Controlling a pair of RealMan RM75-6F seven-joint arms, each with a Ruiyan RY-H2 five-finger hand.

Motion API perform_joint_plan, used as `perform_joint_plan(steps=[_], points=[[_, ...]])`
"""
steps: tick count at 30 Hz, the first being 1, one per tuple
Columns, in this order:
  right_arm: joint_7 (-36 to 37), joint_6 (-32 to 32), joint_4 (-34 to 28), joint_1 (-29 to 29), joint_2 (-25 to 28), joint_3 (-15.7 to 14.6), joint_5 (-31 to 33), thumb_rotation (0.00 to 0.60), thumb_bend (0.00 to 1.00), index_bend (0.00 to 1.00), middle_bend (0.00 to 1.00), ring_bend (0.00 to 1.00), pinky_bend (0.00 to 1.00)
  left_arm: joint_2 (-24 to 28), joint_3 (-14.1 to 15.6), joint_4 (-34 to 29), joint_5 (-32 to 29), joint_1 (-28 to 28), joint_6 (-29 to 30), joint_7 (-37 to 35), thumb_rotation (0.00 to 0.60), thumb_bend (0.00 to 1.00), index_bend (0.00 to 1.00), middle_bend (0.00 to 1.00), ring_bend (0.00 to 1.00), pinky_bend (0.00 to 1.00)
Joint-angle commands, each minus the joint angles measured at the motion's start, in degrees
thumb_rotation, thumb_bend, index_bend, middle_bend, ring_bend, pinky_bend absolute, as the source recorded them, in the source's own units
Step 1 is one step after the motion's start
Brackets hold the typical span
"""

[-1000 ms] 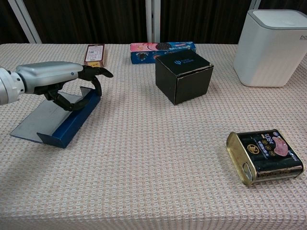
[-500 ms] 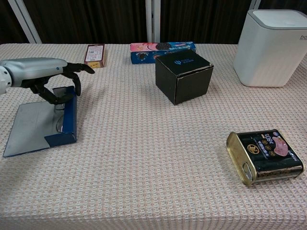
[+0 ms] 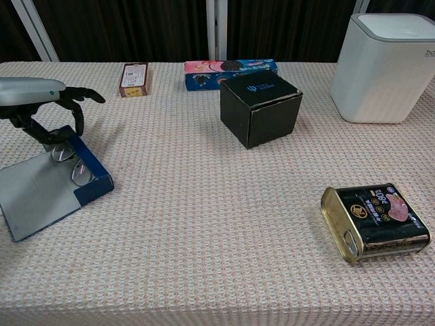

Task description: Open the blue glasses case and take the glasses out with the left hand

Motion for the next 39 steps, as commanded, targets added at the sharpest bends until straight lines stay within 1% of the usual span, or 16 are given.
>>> perform_joint_plan(steps=[1,6,10,15,22,30,32,34,39], points=[[-0.2,0.0,-0.2,0.0,0.0,0.0,0.0,0.6,0.23,0.0,0.0,0.0,0.0,1.2,0.3,-1.2,-1.2,0.2,-0.2,0.6,0.6,0.51,0.07,0.4,0.03,0.14],[-0.6,0.0,-0.5,0.1,0.0,-0.1,-0.2,0.6,0.23,0.0,0.0,0.0,0.0,3.1,0.9,-3.1,-3.1,0.3,-0.1,2.0,0.6,0.51,0.07,0.43,0.06,0.14],[-0.9,0.1,-0.6,0.1,-0.1,-0.1,-0.3,0.6,0.23,0.0,0.0,0.0,0.0,4.8,1.8,-4.8,-6.5,0.1,-0.8,4.2,0.6,0.51,0.07,0.47,0.1,0.14],[-1.1,0.2,-0.7,0.2,-0.2,-0.2,-0.4,0.6,0.23,0.0,0.0,0.0,0.0,7.0,2.7,-7.2,-10.3,-0.2,-0.7,6.3,0.6,0.51,0.07,0.47,0.1,0.14],[-1.5,0.2,-1.0,0.4,-0.2,-0.2,-0.7,0.6,0.23,0.0,0.0,0.0,0.0,10.2,4.3,-11.0,-14.8,-1.1,-2.3,7.8,0.6,0.51,0.07,0.49,0.12,0.14],[-1.8,0.4,-1.5,0.4,0.0,-0.2,-1.0,0.6,0.23,0.0,0.0,0.0,0.0,12.6,5.8,-14.8,-16.8,-2.2,-2.9,8.7,0.6,0.51,0.07,0.51,0.15,0.16],[-1.8,0.5,-1.5,0.4,0.0,-0.2,-1.0,0.6,0.23,0.0,0.0,0.0,0.0,13.1,6.2,-15.7,-17.1,-2.5,-2.9,9.0,0.6,0.52,0.07,0.52,0.18,0.16],[-1.8,0.5,-1.5,0.4,-0.1,-0.2,-1.1,0.6,0.23,0.0,0.0,0.0,0.0,13.4,6.5,-16.4,-17.2,-2.7,-2.5,9.3,0.6,0.52,0.07,0.51,0.19,0.17],[-1.8,0.7,-1.6,0.4,0.0,-0.2,-1.2,0.6,0.23,0.0,0.0,0.0,0.0,13.7,6.7,-17.5,-16.6,-2.5,-1.1,9.1,0.6,0.52,0.07,0.5,0.19,0.18]])
